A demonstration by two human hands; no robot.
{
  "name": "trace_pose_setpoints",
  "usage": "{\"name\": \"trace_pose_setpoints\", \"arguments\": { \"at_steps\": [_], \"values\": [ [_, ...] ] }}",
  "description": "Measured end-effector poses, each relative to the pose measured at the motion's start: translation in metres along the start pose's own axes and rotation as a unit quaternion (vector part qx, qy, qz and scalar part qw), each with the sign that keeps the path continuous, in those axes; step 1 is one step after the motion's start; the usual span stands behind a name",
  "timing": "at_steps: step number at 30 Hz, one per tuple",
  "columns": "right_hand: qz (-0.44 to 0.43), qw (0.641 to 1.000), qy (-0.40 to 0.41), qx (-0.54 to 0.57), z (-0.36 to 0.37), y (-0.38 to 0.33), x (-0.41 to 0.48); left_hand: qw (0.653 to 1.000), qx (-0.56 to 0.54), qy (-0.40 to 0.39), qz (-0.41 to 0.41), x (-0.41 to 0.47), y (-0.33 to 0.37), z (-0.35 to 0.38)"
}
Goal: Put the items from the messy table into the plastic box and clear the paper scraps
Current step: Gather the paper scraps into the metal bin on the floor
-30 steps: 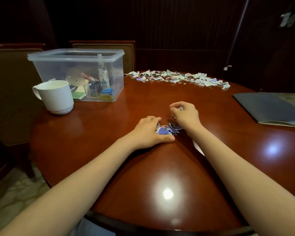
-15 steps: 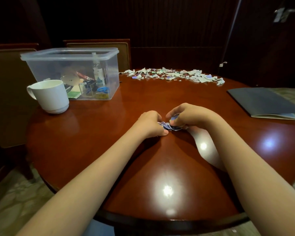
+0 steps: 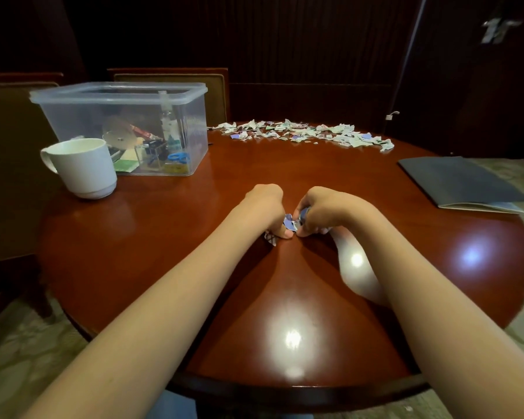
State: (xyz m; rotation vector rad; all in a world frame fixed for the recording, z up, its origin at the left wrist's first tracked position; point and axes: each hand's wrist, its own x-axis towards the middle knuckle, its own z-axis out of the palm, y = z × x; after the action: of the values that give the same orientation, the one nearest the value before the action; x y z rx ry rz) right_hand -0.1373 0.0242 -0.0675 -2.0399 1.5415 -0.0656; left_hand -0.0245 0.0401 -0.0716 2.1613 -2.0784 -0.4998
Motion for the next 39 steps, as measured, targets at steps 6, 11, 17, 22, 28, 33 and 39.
{"name": "trace_pose_setpoints", "arguments": {
  "at_steps": [6,11,17,22,28,33,39],
  "values": [
    [-0.043,0.999,0.001,0.024,0.003,0.002,0.002,0.999,-0.04,-0.019,-0.004,0.003,-0.004,-0.002],
    [-0.066,0.996,0.021,0.065,0.006,0.001,0.003,0.996,-0.09,-0.02,0.012,0.004,-0.012,0.001],
    [-0.068,0.994,-0.011,0.081,0.006,0.001,0.004,0.994,-0.101,-0.023,0.037,0.003,-0.018,-0.003],
    [-0.067,0.996,0.007,0.06,0.008,0.0,0.007,0.99,-0.125,-0.044,0.041,0.003,-0.02,-0.005],
    [-0.036,0.984,0.032,0.17,0.005,0.004,0.006,0.955,-0.292,-0.06,-0.004,0.008,-0.025,-0.007],
    [-0.027,0.935,0.044,0.352,0.001,0.007,0.005,0.889,-0.446,-0.099,-0.041,0.009,-0.033,-0.006],
    [-0.047,0.894,0.089,0.437,0.016,-0.011,0.017,0.82,-0.555,-0.124,-0.063,0.005,-0.034,-0.007]
  ]
}}
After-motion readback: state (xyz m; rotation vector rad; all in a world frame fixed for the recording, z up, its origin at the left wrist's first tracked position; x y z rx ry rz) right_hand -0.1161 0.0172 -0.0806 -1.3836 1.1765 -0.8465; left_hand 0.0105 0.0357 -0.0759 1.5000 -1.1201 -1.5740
